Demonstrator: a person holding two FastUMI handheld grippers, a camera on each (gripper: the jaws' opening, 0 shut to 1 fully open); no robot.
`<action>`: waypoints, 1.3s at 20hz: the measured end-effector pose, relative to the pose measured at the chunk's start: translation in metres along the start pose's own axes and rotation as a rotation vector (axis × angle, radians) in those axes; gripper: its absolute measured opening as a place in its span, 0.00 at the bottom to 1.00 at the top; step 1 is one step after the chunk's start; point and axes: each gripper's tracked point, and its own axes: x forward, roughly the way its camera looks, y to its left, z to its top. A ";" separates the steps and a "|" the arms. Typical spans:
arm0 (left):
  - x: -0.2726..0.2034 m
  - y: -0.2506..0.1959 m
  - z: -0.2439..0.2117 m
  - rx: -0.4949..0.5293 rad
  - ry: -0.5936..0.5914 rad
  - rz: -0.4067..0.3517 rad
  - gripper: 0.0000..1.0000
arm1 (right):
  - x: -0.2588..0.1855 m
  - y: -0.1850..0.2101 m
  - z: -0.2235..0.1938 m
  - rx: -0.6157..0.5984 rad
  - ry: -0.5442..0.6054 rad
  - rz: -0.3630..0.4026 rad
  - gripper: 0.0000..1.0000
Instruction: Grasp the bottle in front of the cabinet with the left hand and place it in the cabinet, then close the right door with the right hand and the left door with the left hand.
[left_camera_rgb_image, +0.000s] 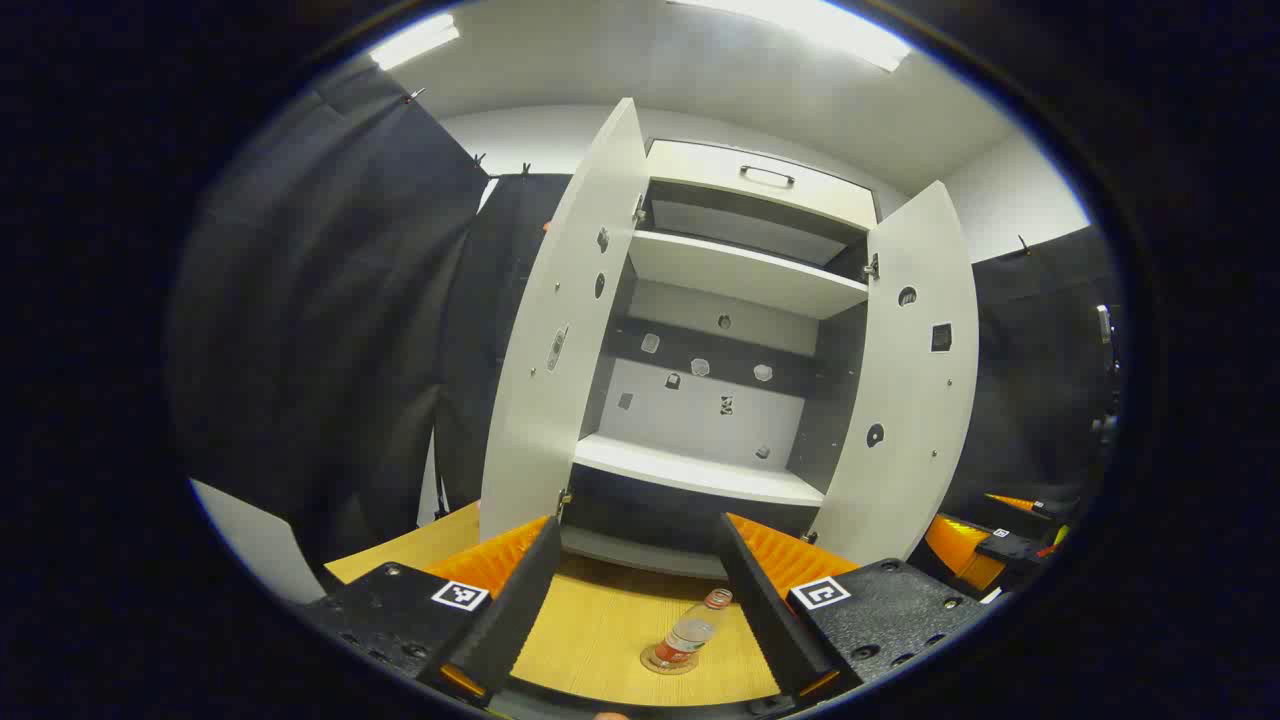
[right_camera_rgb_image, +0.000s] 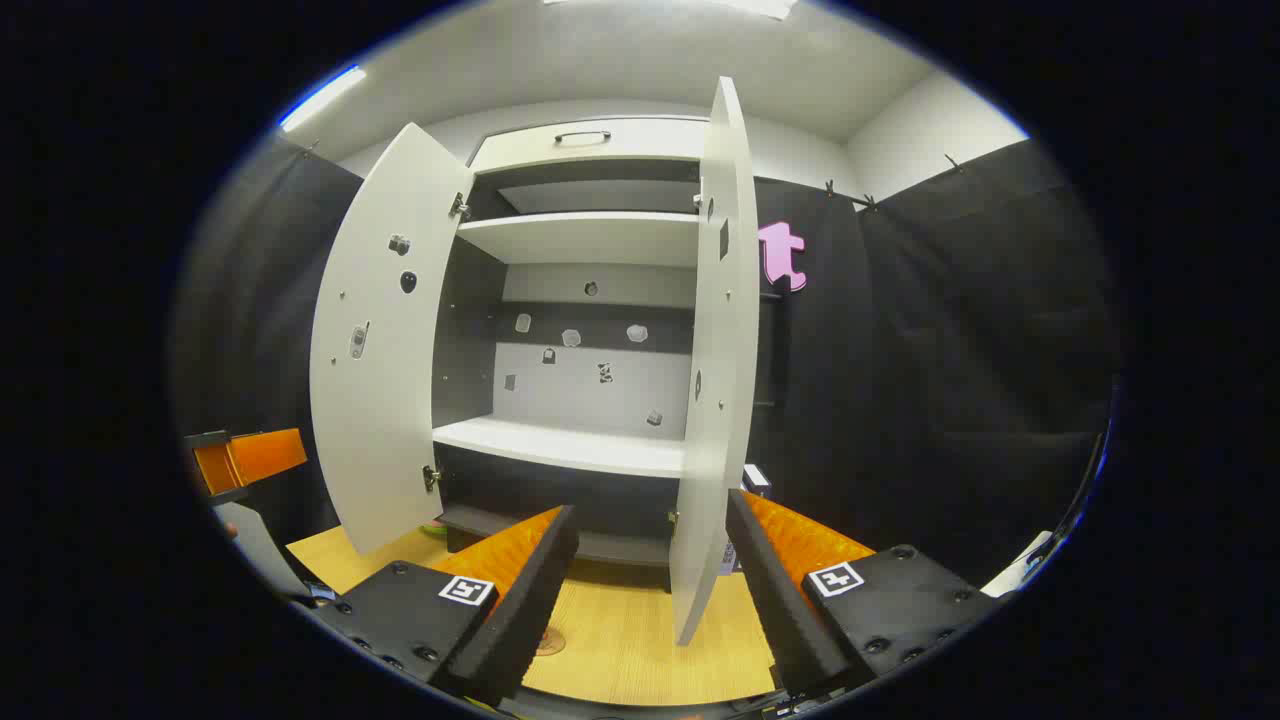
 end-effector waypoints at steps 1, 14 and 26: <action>-0.005 0.000 -0.001 0.018 -0.004 -0.004 0.94 | -0.003 -0.004 -0.001 0.008 -0.006 -0.007 0.90; 0.019 -0.012 -0.016 0.031 0.054 -0.103 0.95 | -0.017 -0.048 -0.004 0.048 -0.015 -0.180 0.98; 0.040 -0.032 -0.096 0.035 0.170 -0.161 0.95 | -0.017 -0.069 -0.007 0.043 -0.006 -0.246 0.98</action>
